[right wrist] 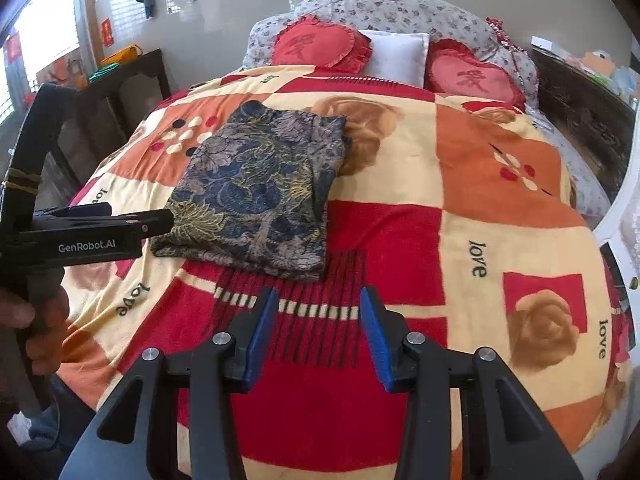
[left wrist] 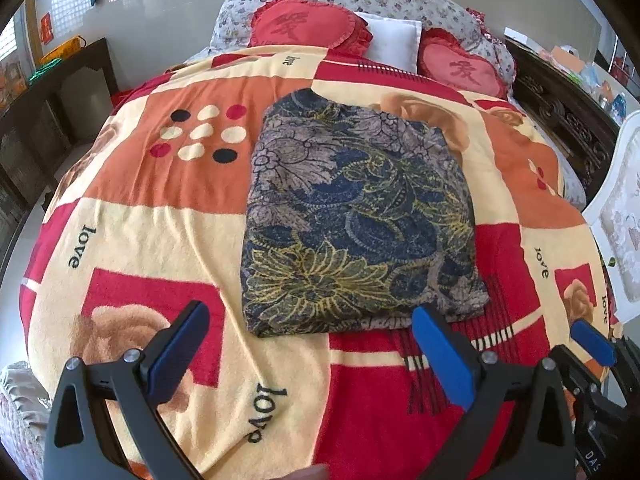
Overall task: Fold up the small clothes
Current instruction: 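Release the folded shirt and lift both tools away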
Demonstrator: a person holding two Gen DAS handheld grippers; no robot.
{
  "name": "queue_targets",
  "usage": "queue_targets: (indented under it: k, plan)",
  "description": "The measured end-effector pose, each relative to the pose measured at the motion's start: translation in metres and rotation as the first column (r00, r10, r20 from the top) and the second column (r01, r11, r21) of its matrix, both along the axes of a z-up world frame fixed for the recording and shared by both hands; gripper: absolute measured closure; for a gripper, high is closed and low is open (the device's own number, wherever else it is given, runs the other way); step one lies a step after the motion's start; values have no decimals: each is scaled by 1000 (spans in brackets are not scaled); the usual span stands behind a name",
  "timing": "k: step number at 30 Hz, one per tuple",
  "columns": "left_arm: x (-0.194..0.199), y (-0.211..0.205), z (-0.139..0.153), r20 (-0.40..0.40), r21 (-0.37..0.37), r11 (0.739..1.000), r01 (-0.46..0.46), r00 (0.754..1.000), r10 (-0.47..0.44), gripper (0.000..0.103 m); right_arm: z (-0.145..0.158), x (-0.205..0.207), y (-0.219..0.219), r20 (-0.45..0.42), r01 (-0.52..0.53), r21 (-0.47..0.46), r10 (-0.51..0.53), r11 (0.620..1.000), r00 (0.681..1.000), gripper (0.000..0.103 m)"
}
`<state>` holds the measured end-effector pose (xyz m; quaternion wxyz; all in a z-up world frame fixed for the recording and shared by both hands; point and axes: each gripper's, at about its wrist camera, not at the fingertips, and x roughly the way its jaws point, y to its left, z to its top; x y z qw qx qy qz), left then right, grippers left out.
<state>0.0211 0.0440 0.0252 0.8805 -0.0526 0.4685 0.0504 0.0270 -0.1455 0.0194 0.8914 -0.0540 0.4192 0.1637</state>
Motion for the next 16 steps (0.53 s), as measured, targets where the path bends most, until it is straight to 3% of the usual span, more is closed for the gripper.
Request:
queue_targets:
  k: [16]
  plan:
    - [-6, -3, -2, 22, -2, 1000, 26, 999, -26, 0, 4, -1, 10, 9, -20, -6, 20, 1000, 1000, 74]
